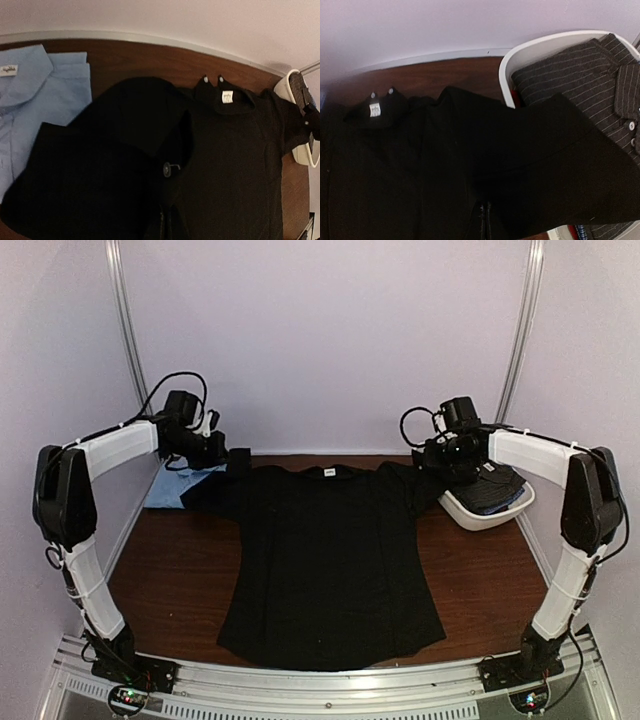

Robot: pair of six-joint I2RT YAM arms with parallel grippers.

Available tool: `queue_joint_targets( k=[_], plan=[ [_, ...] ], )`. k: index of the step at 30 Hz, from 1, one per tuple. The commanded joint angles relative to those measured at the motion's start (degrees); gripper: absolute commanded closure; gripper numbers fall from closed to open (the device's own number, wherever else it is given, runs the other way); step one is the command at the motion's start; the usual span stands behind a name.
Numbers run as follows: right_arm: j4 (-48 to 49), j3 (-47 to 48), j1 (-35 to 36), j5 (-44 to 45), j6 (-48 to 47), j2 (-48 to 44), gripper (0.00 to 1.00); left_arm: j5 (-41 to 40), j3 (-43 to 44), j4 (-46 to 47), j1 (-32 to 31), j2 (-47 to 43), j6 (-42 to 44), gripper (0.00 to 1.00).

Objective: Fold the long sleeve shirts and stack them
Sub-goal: Flatten out the crumpled shirt at the center of the board.

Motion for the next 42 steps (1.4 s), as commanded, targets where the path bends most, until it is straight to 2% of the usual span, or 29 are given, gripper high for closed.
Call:
queue_joint_targets(
  k=[1,8,11,12,14,19,22,29,32,34,36,39,42],
  plan=[
    [2.29,-4.67,2.18,2.87,-0.31,-1.83,0.97,1.64,-7.61,6.31,-1.66,-3.97,-1.12,1.0],
    [0.6,-6.52,4.75,4.9,0.99,-0.87,0.83,1.25,-12.28,7.23,-3.27,-2.87,-2.23,1.0],
    [-0.73,-5.84,6.97,5.56,1.2,-0.46,0.65,0.73,-13.39,7.35,-4.18,-2.06,-2.67,1.0],
    [-0.88,-5.67,7.77,5.86,1.25,-0.55,0.63,0.55,-13.97,7.31,-4.24,-1.93,-3.01,1.0],
    [-1.05,-5.78,9.27,6.47,1.41,-1.1,0.61,-1.05,-15.57,7.14,-4.25,-2.44,-3.47,1.0],
    [-0.29,-7.84,10.99,6.21,2.1,-2.74,0.6,-13.05,-20.18,3.59,-4.17,-8.78,-4.96,1.0],
    [0.56,-9.53,11.5,5.76,2.23,-3.17,0.6,-20.04,-25.37,2.82,-4.01,-14.86,-8.2,1.0],
    [1.38,-10.82,12.55,5.05,2.1,-2.53,0.57,-29.29,-39.15,1.88,-1.93,-26.72,-16.03,0.98],
    [1.81,-10.83,13.04,4.45,1.95,-1.78,0.57,-29.11,-40.18,1.38,-0.92,-27.8,-16.46,0.87],
    [1.98,-10.91,13.27,4.1,1.9,-1.24,0.56,-28.43,-39.77,0.58,-0.91,-27.83,-16.23,0.72],
    [2.27,-11.2,13.49,3.93,1.94,-0.96,0.56,-28.07,-39.53,0.15,-0.91,-28.42,-16.35,0.52],
    [2.51,-11.81,13.52,3.94,1.96,-0.75,0.55,-27.98,-39.67,0.02,-1.19,-31.43,-16.41,0.41],
    [2.84,-12.22,13.63,3.61,1.98,-0.6,0.55,-26.18,-39.01,2.36,-3.56,-34.49,-14.89,0.38]
  ],
)
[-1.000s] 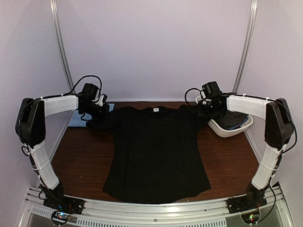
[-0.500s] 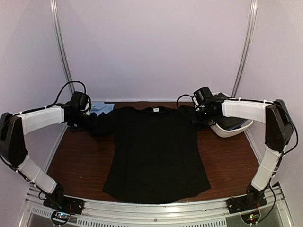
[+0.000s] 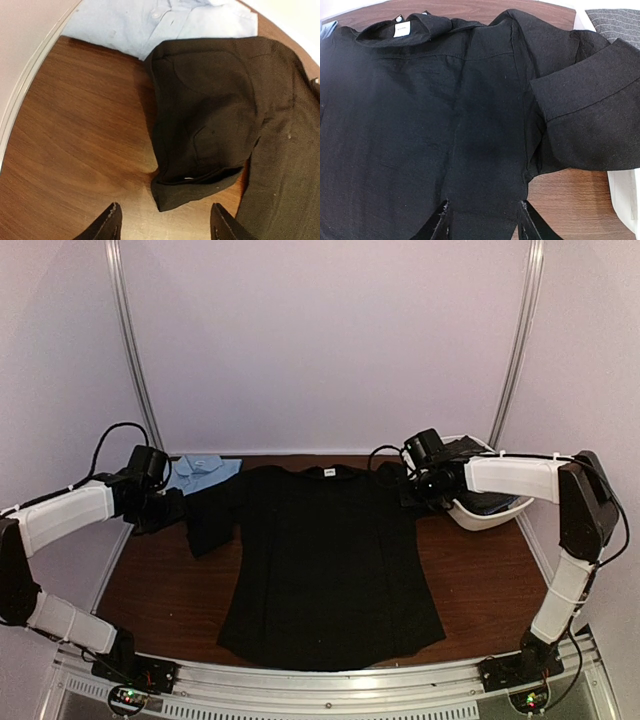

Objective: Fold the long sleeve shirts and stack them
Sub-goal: Flatten out the crumpled shirt at the center of the board.

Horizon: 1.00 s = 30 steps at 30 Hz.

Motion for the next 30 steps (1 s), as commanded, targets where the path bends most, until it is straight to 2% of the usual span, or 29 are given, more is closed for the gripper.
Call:
queue_joint_targets(
  k=[1,5,13,17,24,30],
  plan=[
    [1.31,-1.06,0.43,-0.55,0.18,0.58,0.55,1.93,1.43,4.2,-2.92,-5.11,1.41,0.38],
    [1.56,-0.61,0.62,-1.7,0.58,1.75,0.55,7.0,4.94,8.28,-7.42,-0.7,1.33,0.39],
    [2.9,-1.61,1.8,-4.94,2.33,2.77,0.57,17.46,15.8,15.7,-13.17,17.43,0.79,0.4],
    [4.5,-3.08,2.25,-7.04,3.42,3.18,0.58,19.01,19.27,17.65,-13.55,24.4,-0.22,0.41],
    [7.09,-5.63,3.32,-9.78,4.64,4.19,0.59,21.87,20.13,21.18,-13.55,33.09,-2.51,0.42],
    [9.13,-8.71,4.0,-11.29,5.4,4.4,0.6,16.93,17.5,19.98,-13.47,34.88,-3.22,0.42]
  ],
)
